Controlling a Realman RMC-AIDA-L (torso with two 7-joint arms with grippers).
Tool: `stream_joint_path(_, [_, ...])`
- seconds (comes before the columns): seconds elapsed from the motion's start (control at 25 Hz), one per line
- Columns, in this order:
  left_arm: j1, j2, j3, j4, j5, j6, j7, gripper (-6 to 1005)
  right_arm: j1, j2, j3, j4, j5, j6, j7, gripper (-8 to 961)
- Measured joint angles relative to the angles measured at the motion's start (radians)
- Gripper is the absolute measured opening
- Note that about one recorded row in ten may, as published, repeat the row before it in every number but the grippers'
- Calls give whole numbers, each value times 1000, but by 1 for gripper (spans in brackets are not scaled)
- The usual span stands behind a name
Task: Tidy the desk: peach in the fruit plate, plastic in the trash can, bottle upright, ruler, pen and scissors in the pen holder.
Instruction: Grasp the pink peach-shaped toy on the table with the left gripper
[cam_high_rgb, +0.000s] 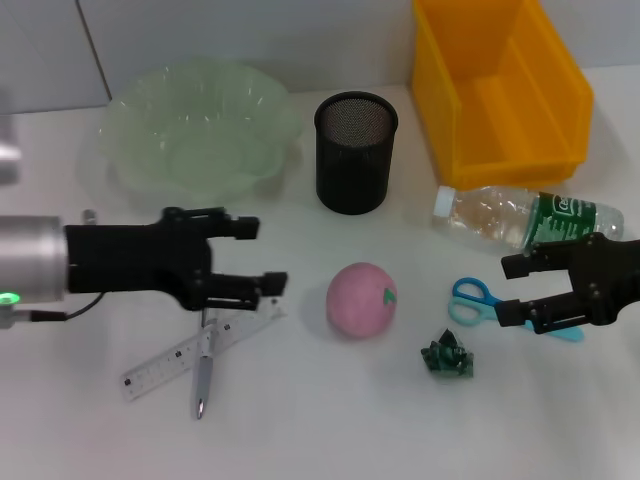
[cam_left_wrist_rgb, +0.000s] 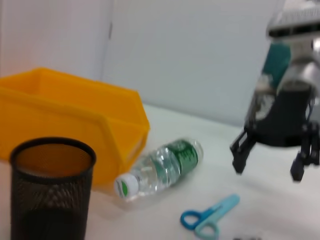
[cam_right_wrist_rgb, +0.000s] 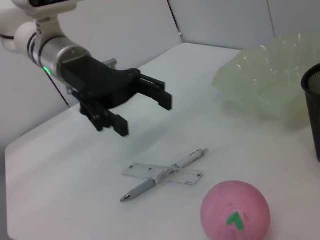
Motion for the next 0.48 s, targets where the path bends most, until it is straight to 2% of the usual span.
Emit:
stream_joint_path(0.04, [-21, -1, 64, -3, 2, -49, 3, 804, 0, -1, 0, 0, 0, 0, 2, 813])
stream_joint_path(0.08, [-25, -1, 77, -3, 2, -56, 3, 803, 0, -1, 0, 0, 0, 0, 3, 813])
stream_joint_path(0.16, [-46, -5, 164, -2, -1, -123, 0, 800, 1, -2, 0, 0, -1, 0, 4, 813])
stream_joint_path(0.2, [-72, -8, 260, 0, -5, -194, -13, 799, 4, -2, 0, 0, -1, 1, 10, 813])
stream_joint_path(0.24, [-72, -8, 260, 0, -5, -194, -13, 798, 4, -2, 0, 0, -1, 1, 10, 813])
stream_joint_path(0.4, [-121, -12, 418, -3, -23, -288, -50, 792, 9, -3, 0, 0, -2, 2, 22, 813])
stream_joint_path(0.48, [-127, -12, 444, -3, -33, -303, -58, 789, 9, -3, 0, 0, -2, 2, 23, 813])
